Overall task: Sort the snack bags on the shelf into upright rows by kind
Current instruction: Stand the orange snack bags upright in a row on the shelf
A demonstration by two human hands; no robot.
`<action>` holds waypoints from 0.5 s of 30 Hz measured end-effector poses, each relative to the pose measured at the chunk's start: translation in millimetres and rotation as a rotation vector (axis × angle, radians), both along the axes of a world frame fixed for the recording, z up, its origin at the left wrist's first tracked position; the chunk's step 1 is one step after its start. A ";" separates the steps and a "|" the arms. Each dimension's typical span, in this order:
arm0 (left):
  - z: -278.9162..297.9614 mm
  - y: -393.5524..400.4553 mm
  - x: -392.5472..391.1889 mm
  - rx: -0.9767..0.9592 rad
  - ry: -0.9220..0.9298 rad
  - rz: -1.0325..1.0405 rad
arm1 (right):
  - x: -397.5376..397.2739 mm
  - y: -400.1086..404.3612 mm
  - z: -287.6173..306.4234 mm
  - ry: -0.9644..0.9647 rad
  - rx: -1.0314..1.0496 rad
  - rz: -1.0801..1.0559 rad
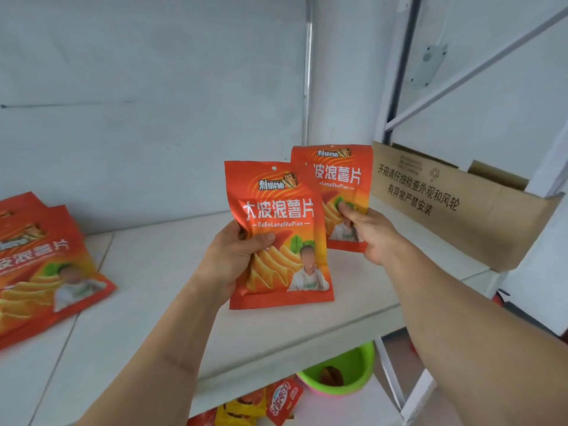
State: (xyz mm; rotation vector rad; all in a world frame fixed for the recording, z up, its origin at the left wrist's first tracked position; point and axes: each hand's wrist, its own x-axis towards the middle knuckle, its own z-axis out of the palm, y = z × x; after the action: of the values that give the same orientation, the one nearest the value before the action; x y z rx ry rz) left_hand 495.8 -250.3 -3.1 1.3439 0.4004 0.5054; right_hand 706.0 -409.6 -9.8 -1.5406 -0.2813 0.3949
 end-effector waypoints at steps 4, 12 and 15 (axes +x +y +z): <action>2.9 4.8 50.5 -0.007 0.004 -0.024 | 45.7 -5.1 -3.2 -0.013 -0.038 0.009; 10.1 5.1 131.0 -0.012 0.022 -0.015 | 123.0 -11.7 5.3 -0.021 -0.046 0.025; 5.5 0.6 160.6 -0.011 0.026 0.011 | 151.6 -10.2 3.9 -0.044 -0.018 0.064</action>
State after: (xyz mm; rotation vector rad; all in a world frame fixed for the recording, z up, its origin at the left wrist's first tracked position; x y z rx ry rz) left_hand 656.4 -249.7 2.3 1.3391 0.4315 0.4952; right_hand 857.6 -419.9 -5.9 -1.5624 -0.3627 0.4156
